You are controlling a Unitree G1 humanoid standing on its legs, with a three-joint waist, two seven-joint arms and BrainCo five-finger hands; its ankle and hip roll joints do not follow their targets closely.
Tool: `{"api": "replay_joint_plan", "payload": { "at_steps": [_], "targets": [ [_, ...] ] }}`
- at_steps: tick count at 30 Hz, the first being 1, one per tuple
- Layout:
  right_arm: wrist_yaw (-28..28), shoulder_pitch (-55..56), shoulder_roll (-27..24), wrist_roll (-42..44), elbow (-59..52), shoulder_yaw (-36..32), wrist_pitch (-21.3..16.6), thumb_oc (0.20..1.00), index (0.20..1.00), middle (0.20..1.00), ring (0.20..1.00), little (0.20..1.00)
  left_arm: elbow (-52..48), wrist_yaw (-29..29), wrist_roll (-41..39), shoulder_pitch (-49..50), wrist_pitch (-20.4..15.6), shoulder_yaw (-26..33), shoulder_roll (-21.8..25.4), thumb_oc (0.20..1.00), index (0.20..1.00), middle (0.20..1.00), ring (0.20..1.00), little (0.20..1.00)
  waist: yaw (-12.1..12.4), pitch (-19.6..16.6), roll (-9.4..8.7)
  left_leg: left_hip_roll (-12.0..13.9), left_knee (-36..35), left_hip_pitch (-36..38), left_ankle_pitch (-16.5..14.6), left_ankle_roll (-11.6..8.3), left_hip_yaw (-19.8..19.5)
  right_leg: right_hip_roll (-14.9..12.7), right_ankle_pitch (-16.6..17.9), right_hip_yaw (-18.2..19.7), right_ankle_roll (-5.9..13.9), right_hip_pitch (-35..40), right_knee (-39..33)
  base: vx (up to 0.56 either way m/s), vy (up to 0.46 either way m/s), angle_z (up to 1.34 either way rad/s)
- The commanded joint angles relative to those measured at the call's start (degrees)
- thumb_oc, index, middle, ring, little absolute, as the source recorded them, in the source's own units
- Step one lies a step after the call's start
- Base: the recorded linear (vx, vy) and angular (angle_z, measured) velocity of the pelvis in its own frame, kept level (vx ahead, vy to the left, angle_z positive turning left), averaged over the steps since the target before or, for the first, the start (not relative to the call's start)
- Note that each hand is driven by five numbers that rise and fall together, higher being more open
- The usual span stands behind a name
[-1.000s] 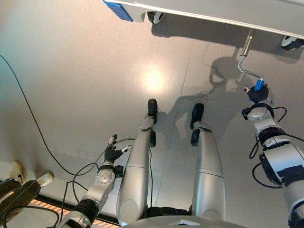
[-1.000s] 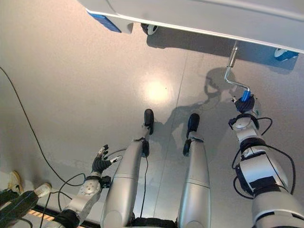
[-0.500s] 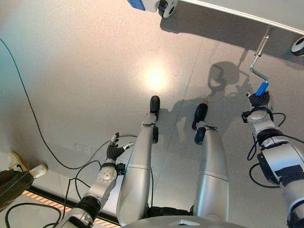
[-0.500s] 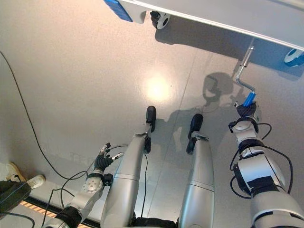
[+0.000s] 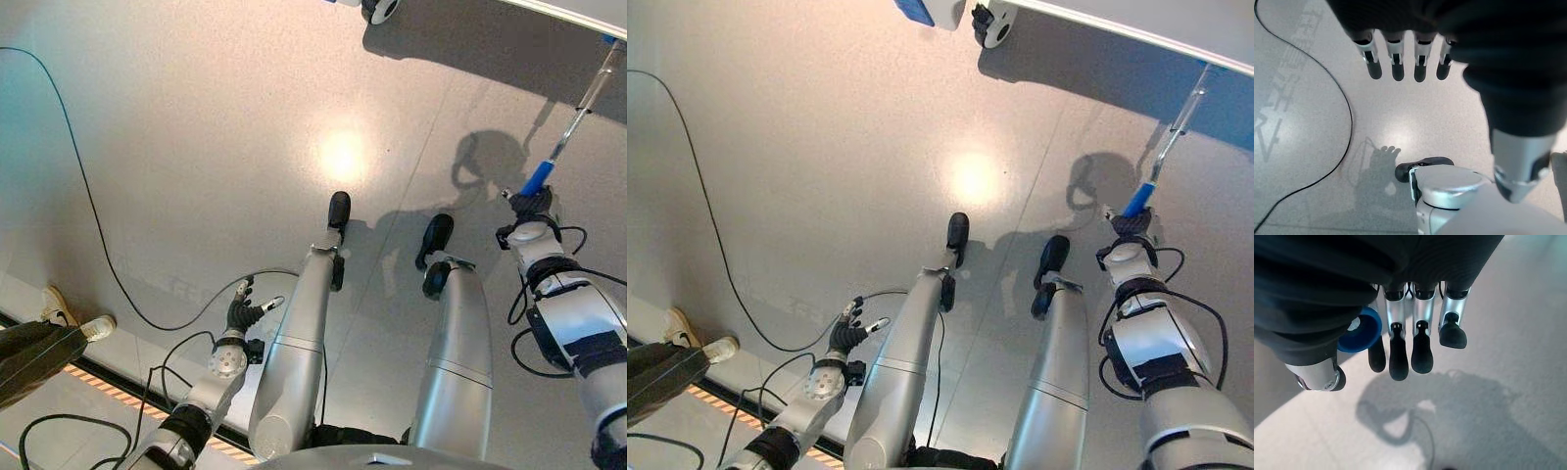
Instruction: Raise the hospital bed
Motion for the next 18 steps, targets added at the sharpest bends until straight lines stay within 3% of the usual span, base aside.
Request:
{"api": "replay_joint_plan", "payload": {
  "at_steps": [1, 10, 18],
  "targets": [
    [1.89, -5.2, 4.61, -0.57, -9.25, 5.9, -5.97, 0.2, 0.2, 0.2, 0.2, 0.2, 0.13, 1.5, -0.15, -0.34, -1.1, -2.07, -0.81, 1.0, 1.0, 1.0, 1.0, 1.0, 0.69, -0.24, 5.46, -0.69, 3.84, -0.31, -4.77, -0.44, 1.21, -2.07, 2.77, 4.12, 5.45, 1.78, -3.44, 0.03, 0.037, 0.02],
    [-0.48, -5.59, 10.01, -0.66, -23.82, 8.48, -9.0, 0.2, 0.2, 0.2, 0.2, 0.2, 1.48, 2.65, -0.67, 0.75, -1.23, 0.0, -0.06, 1.0, 1.0, 1.0, 1.0, 1.0, -2.04, -0.24, 2.21, 0.25, 1.27, 2.03, -4.38, -0.71, 2.5, -1.04, 3.93, 4.82, 5.39, 3.17, -6.44, 0.01, 0.017, -0.02],
    [-2.21, -2.26, 8.2, -4.36, -45.88, 9.56, -10.72, 0.2, 0.2, 0.2, 0.2, 0.2, 2.28, 2.74, 0.48, 3.3, -0.6, 2.37, 0.59, 1.0, 1.0, 1.0, 1.0, 1.0, -4.9, -0.24, -1.17, 1.45, -2.71, 7.23, -3.47, -1.05, 3.48, -0.12, 5.56, 4.85, 5.65, 7.42, -10.91, 0.0, 0.001, -0.15]
  ]
}}
